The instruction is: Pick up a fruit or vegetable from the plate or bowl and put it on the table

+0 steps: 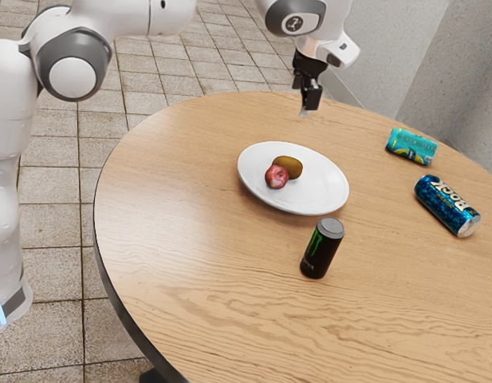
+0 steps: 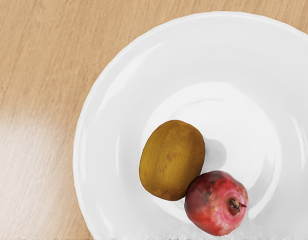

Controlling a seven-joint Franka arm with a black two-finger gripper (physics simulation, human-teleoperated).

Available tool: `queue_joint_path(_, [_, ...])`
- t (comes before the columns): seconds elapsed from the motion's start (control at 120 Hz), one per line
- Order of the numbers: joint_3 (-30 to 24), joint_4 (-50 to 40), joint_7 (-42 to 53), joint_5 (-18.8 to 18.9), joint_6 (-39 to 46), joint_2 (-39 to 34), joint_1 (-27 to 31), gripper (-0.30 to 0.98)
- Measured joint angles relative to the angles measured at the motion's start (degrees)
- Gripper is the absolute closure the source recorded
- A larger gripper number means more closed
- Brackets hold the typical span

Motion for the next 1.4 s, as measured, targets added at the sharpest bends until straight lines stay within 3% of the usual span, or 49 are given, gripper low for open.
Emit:
queue_joint_path(0.117, [-0.19, -0.15, 0.58, 0.04, -0.48, -0.67, -0.33, 0.0])
queue_joint_path(0.258, [-0.35, -0.15, 1.01, -0.43, -1.18, -1.86, -5.81, 0.0])
queue_joint_path(0.633, [0.61, -1.97, 2.41, -2.15, -2.06, -1.59, -3.83, 0.0])
queue_joint_path(0.717, [0.55, -2.45, 1.86, -3.71, -2.92, -1.24, -4.58, 0.0])
queue_joint_path(0.783, [0.83, -3.05, 0.17, -7.01, -3.76, -0.64, -3.78, 0.0])
queue_joint_path(0.942, [0.95, -4.31, -9.66, -12.02, -7.57, -0.31, -1.72, 0.0])
queue_joint_path(1.183, [3.91, -6.07, -33.39, -19.83, -11.47, -1.06, -4.41, 0.0])
queue_joint_path(1.4, [7.9, -15.69, -52.86, -22.61, -7.12, -3.43, -5.31, 0.0])
